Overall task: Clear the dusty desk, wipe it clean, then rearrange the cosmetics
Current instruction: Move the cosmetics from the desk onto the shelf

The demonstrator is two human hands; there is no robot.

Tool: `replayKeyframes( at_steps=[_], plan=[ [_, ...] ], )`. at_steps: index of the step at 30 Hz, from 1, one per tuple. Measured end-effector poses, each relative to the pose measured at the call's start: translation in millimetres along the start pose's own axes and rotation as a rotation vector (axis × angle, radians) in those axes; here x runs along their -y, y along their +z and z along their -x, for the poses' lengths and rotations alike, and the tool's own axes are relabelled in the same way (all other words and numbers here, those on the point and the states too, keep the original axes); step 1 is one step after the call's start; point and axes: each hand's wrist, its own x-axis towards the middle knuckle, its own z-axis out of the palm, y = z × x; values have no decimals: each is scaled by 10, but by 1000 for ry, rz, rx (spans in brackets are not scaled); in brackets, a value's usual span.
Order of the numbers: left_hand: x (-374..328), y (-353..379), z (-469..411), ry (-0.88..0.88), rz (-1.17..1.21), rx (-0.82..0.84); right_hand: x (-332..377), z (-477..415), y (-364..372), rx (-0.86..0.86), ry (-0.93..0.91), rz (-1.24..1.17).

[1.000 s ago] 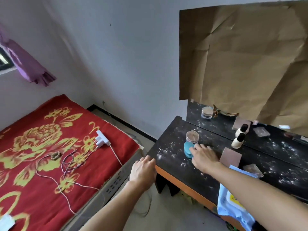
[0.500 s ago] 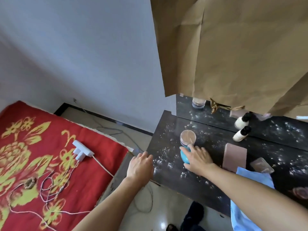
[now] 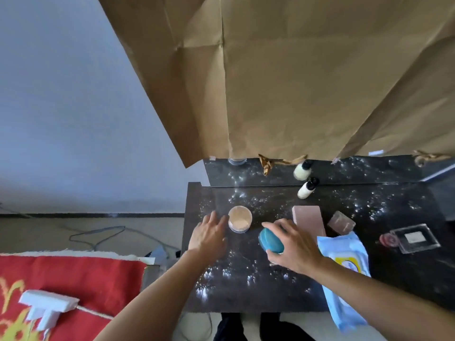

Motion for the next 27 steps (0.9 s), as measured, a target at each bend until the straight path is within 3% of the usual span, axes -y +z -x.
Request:
replayKeyframes(
  at_steps=[8,17,27],
  plan=[
    [-218,131,-608,196,-85,132,-149,352,56,-115,303,16],
    [-316,49,-720,249,-67,93,-149,693,-47,-191,466,45],
    [-1686,-463,-469,465,-103,-56,-588,1494,-629,-373,596,88]
  ],
)
